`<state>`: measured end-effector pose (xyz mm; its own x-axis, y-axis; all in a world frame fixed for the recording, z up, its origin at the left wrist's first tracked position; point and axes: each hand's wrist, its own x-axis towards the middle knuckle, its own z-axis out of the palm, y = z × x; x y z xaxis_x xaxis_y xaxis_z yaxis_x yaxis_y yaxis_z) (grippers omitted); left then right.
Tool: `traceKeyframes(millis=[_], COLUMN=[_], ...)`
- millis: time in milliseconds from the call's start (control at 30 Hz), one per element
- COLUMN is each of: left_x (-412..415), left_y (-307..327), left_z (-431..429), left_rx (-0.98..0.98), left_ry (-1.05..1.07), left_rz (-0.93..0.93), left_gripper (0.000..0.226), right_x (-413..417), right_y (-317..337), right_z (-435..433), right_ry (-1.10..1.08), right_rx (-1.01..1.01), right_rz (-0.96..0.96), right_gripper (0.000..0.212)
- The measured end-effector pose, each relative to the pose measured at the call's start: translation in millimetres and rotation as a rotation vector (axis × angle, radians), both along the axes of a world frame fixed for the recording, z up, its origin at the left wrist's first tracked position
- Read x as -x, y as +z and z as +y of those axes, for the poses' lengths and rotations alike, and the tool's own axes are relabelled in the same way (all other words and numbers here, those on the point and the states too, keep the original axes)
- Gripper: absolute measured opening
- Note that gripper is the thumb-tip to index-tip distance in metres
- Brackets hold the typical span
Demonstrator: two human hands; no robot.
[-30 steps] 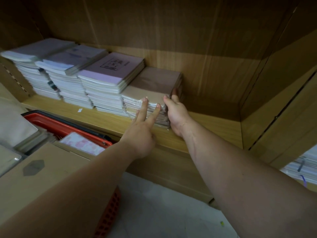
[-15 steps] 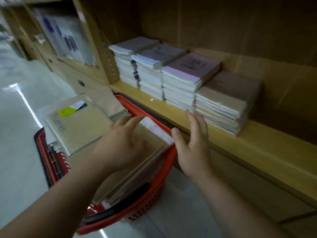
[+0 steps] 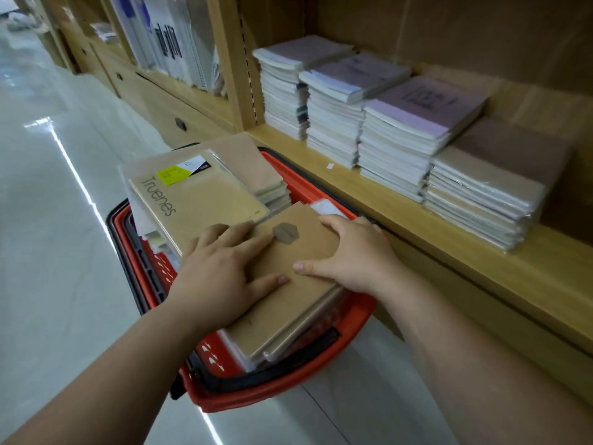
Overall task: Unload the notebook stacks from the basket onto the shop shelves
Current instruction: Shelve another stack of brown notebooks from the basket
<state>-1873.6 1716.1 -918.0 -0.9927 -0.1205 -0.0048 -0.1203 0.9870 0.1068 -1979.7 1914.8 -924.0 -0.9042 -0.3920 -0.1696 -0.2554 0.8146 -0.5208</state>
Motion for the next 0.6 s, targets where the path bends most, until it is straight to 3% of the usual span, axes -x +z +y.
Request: traceKeyframes(millis=[133,267,433,600], left_x=[2.6,5.0,34.1,54.3], left_y=[-7.5,-3.4,28.1,41.1], left_z=[-0.4,-0.9,-2.0,-6.4], left_rx=[-0.131,-0.218,-0.373,-0.674], left_ry=[-0.020,-0.047,-0.153,-0.183], left_rz=[0.018,0.061,0.012,-0.044], left_gripper=[0.090,0.086,0.093,0.077], right_x=[8.5,15.1,26.2,39.4], right_y=[4.1,13.0,24.5,34.7], right_z=[-3.9,4.7,17.4,25.5], right_ry=[-0.042,0.006,0.015,-0.023], right_rx=[0.206,0.431,0.722,0.957], right_rz=[-0.045,-0.024,-0.037,-0.112], right_gripper=[0.103,0.070,0.050,0.041])
